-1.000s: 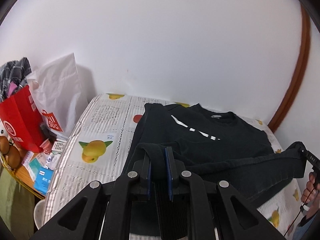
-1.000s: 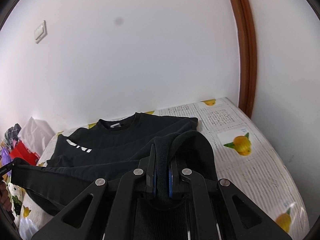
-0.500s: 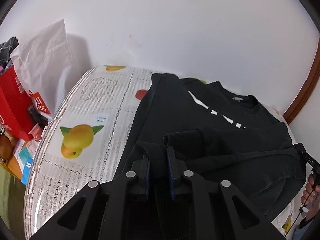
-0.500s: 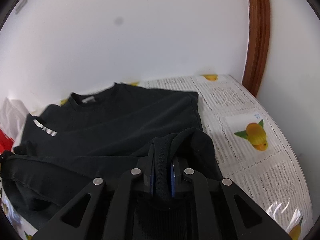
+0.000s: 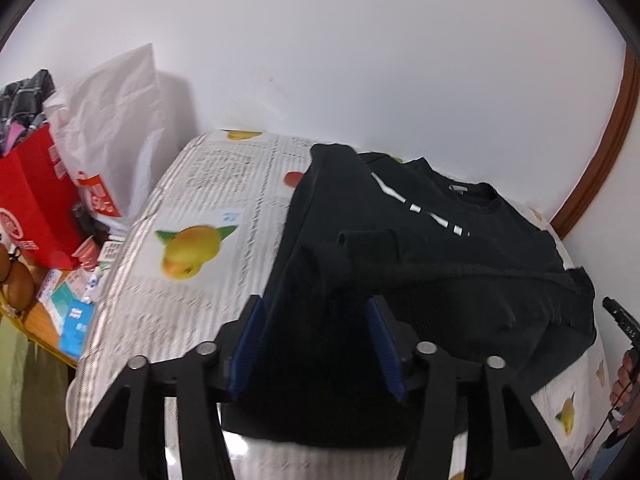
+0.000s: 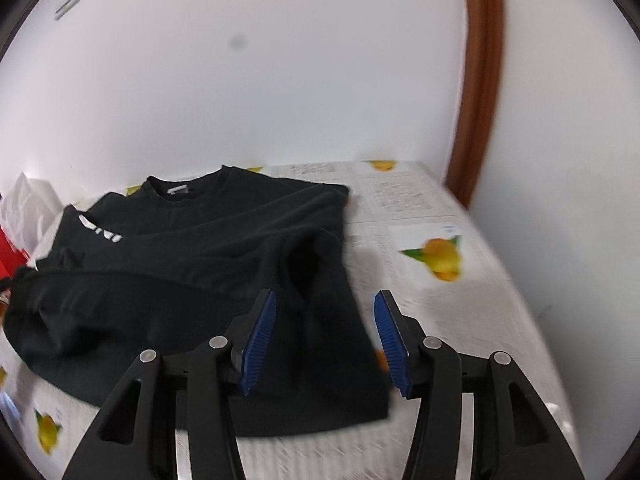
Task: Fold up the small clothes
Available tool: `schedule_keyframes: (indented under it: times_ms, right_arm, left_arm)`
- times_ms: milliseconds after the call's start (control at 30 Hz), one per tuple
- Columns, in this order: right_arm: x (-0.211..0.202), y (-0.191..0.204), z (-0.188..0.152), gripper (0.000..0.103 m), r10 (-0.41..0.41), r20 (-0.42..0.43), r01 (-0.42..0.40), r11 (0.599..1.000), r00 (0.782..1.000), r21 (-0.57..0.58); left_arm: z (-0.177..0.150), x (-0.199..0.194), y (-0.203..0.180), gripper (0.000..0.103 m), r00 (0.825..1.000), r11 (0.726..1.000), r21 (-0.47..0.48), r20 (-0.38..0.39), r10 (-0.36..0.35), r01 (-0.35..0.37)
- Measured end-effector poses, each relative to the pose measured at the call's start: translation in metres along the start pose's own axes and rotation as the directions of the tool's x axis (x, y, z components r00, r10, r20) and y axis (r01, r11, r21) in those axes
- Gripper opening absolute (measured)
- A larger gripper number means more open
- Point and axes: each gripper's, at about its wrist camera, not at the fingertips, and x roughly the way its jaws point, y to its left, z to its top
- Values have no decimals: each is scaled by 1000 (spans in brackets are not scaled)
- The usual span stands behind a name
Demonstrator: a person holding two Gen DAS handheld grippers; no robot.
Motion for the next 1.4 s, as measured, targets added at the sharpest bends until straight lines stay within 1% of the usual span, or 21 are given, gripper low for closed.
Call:
schedule_keyframes:
  times_ms: [33,100,200,267,300,367,467,533,567,600,633,667,700,733,767,833,967,1167,1267,1400]
  right_arm:
    - [-5,-3,-4,55,-2,1,2,1000,1000,-1]
    - [-7,-12,-15,56,-4,-20,5,1000,1000,7]
    - [1,-23,-31,56,-9,-69,12,999,998,33]
    - [8,-31,-39,56,14,-94,-7,997,995,71]
    - [13,-34,-42,56,34,-105,-24,995,994,93]
    - [22,-37,-45,56,55,-117,-40,991,992,126]
    - [39,-38,-47,56,80,-146,-56,985,986,164]
    - [48,-36,-48,56,94,-158,-65,982,983,178]
    - [51,-35,-48,55,93,-159,-64,982,983,176]
    - [53,-34,-48,46,99,-153,-72,982,983,174]
    - [53,-33,-49,35,124,-148,-97,979,981,177]
    - [51,-32,-49,32,128,-143,-102,979,981,178]
    - [49,-30,-50,22,116,-136,-92,981,984,168]
    - [45,-29,-50,18,108,-127,-88,984,986,152]
    - [41,-28,-50,17,103,-125,-86,987,987,137]
    - [35,-26,-51,16,102,-127,-86,989,987,123]
    - [18,-24,-61,15,80,-126,-69,994,989,90]
    - [-15,-28,-86,15,88,-135,-76,993,987,86]
    - [-34,-26,-101,15,72,-143,-66,997,987,44]
    - [-53,-26,-118,15,63,-149,-58,997,987,43]
  left_arm:
    - [-6,-4,3,57,1000,1000,2,0,4,-4]
    - [-17,-9,11,59,1000,1000,7,-7,13,-13]
    - [-34,-11,25,61,999,1000,10,-18,26,-26]
    - [-39,-8,34,61,999,1000,-8,-39,21,-21]
    - [-42,-5,39,61,999,999,-27,-48,15,-16]
    - [-43,0,46,61,998,998,-51,-57,-25,22]
    - [-43,21,47,61,991,996,-63,-108,-74,68]
    - [-44,30,45,61,990,995,-69,-119,-81,73]
    - [-45,32,43,59,991,996,-60,-113,-78,71]
    - [-45,32,40,55,992,997,-44,-104,-74,70]
    - [-46,33,37,43,992,997,-28,-102,-76,74]
    - [-46,33,34,30,991,997,-22,-103,-80,78]
    - [-47,32,31,26,992,997,-17,-98,-75,74]
    - [-48,29,28,18,994,998,-4,-85,-62,62]
    - [-49,26,27,16,995,998,8,-79,-58,59]
    - [-52,17,23,14,997,998,32,-63,-49,51]
    - [-63,-1,26,14,995,998,24,-73,-64,65]
    - [-100,-34,31,14,991,996,35,-105,-79,83]
    - [-118,-52,33,14,990,995,46,-110,-84,90]
    - [-137,-69,35,14,989,995,45,-120,-85,91]
